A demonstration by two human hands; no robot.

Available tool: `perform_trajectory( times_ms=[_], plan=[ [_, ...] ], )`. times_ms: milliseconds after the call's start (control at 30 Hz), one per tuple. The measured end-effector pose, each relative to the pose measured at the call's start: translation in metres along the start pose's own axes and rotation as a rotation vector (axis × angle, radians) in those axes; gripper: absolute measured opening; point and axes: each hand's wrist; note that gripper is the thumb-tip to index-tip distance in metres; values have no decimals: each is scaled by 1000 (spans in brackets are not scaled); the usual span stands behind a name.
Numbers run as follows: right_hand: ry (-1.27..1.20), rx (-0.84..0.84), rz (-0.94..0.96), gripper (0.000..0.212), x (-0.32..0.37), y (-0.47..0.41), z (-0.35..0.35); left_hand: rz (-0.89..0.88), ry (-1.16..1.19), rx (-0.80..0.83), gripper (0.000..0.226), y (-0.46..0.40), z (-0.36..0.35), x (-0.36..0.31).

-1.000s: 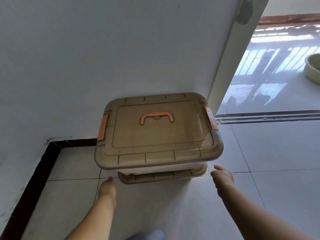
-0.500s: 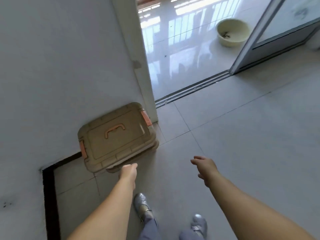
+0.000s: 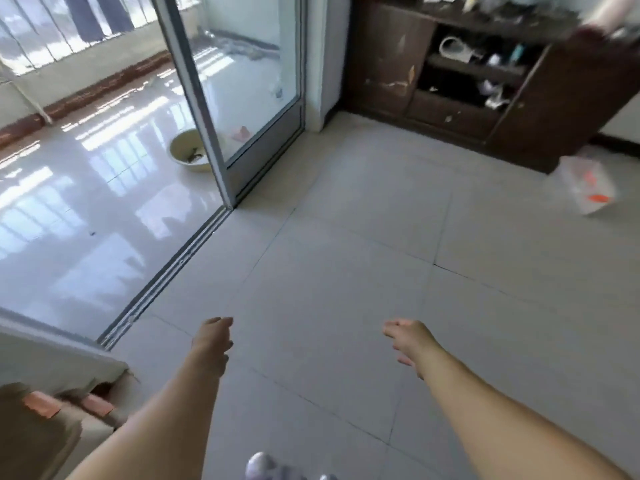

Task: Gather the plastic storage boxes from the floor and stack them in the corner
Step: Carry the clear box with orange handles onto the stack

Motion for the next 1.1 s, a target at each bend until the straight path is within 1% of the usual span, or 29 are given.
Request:
perform_trajectory(
  times_ms=[167,300,400,567,633,667,800,867,1000,1100],
  plan=[
    [-207,-165,-79,28,-24,-34,120,-107,-202,209,39,20,-142,-32],
    [-354,-267,-136,31,-40,-68,203,-138,-326,297,35,20,-244,-56],
    [-460,-350,-184,34,-49,-94,264,-175,-401,380,25,14,-332,-76],
    [-601,-458,-320,38,-63,-123,348,-174,-546,500,3,29,-473,-102],
    [-655,-484,-351,38,-70,-135,376,-176,-627,534,8,37,-532,-107],
    [-685,-494,-374,38,-74,-145,394,-178,-671,556,5,41,-570,-107],
    [-784,-526,-423,38,-95,-178,454,-214,-768,655,27,65,-683,-97],
    [-820,-549,-442,38,-111,-203,490,-207,-809,678,29,75,-742,-89],
    [-889,-622,-459,36,-132,-255,577,-212,-845,705,29,92,-837,-76],
    [-925,-602,-458,36,-129,-291,645,-189,-834,652,30,107,-895,-81]
  ],
)
Point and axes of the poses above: each hand's wrist, its own y-axis away from the middle knuckle, its own z-axis out of the back of the hand, x = y × z, and after that the axes turned 11 degrees about y, right-handed
